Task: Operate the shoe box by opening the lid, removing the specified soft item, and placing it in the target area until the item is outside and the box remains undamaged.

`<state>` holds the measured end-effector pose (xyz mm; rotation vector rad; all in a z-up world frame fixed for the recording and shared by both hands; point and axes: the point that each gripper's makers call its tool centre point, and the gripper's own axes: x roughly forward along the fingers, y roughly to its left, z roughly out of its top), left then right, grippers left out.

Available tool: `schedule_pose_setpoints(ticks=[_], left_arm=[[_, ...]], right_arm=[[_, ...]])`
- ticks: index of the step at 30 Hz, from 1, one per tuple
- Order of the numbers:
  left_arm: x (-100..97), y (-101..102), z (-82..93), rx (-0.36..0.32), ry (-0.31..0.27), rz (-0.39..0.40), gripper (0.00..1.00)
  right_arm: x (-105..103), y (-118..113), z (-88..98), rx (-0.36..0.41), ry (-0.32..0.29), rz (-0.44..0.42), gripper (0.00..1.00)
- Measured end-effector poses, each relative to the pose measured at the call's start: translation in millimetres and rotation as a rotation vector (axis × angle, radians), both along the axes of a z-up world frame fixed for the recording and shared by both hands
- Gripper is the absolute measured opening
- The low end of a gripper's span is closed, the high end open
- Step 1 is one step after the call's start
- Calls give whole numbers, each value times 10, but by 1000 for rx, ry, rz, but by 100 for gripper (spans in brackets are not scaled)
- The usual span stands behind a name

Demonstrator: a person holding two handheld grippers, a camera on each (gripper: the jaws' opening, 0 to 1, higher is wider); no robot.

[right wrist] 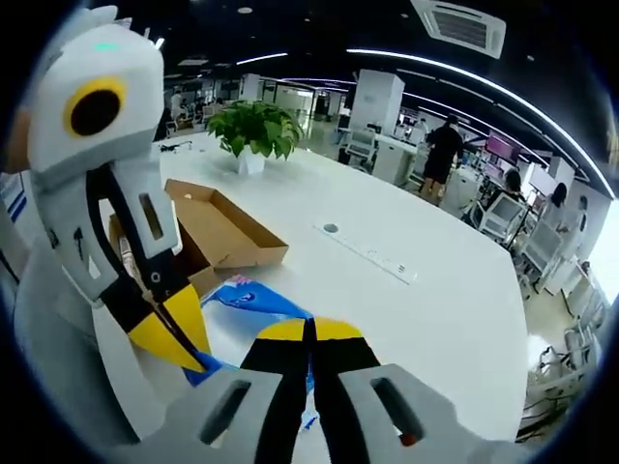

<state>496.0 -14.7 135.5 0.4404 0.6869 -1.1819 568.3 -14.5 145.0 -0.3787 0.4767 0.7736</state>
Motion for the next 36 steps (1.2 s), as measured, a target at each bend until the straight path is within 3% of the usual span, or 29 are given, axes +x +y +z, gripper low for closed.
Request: schedule_pose_setpoints(ticks=[16, 36], left_arm=[[134, -454, -96, -29, 8, -2, 0], [388, -1026, -279, -73, -27, -13, 0]], right_arm=[[150, -426, -131, 18, 47, -21, 0], [409, -1063, -372, 0, 81, -45, 0]])
